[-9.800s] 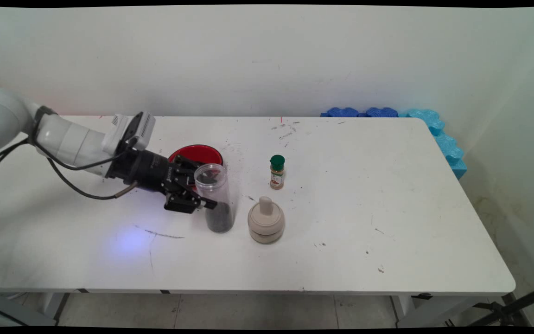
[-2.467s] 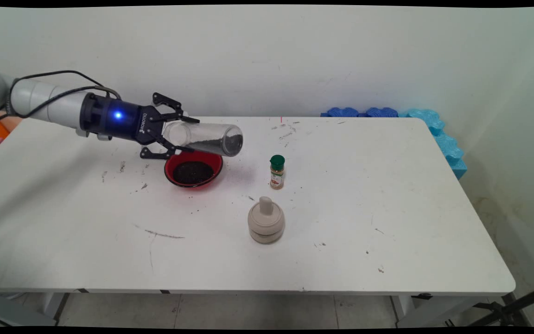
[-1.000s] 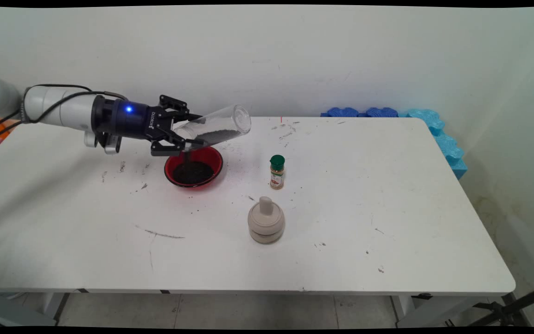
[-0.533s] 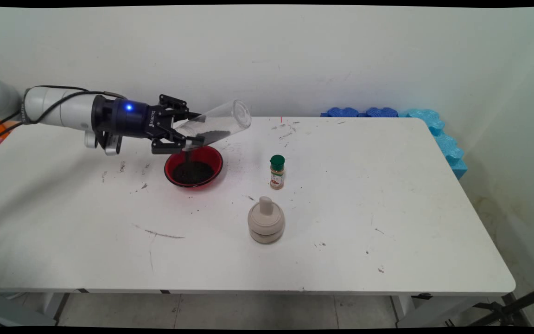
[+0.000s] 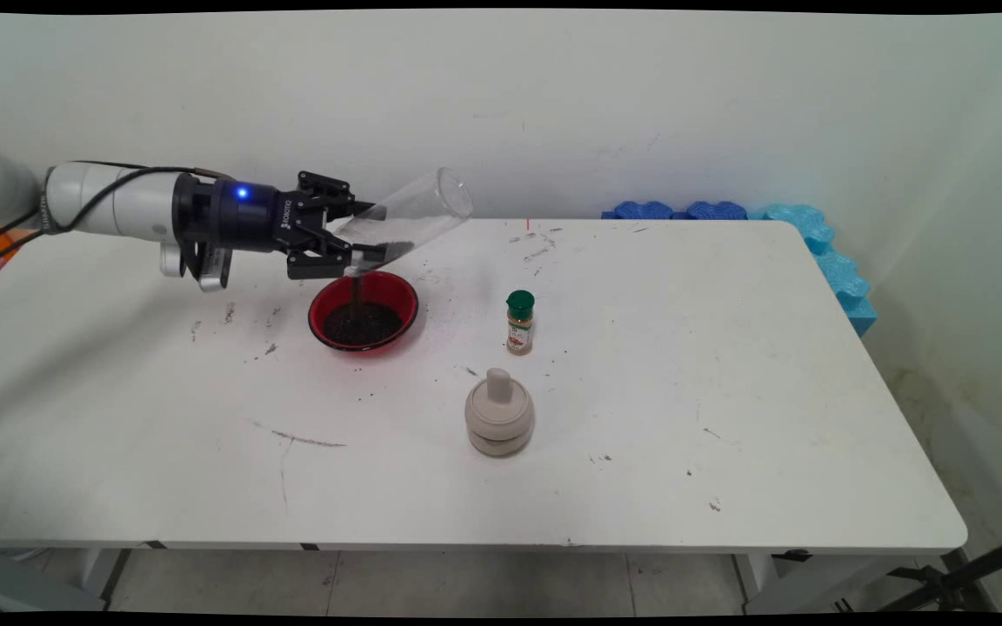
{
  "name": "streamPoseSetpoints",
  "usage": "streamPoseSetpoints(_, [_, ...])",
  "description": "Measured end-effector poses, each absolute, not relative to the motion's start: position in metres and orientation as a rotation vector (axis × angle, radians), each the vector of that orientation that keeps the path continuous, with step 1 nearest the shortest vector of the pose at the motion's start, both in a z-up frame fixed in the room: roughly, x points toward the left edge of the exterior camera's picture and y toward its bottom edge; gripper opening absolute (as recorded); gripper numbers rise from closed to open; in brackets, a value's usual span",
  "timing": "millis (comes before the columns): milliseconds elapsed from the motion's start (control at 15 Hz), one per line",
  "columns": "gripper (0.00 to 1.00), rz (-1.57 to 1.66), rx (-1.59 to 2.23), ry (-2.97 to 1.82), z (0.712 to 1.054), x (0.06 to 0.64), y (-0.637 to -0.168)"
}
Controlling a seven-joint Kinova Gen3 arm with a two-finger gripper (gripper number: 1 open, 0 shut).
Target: Pour the black seasoning powder in the red bowl
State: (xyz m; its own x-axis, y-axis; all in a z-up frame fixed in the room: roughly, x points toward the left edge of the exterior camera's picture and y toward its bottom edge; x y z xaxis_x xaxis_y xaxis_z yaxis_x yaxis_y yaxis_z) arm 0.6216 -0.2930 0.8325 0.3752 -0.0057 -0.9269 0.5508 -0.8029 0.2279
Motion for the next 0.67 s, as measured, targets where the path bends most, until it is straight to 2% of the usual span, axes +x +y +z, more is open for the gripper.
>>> streamPoseSetpoints(667, [0.00, -1.470, 2.100, 0.526, 0.8322, 0.6191, -0.2958])
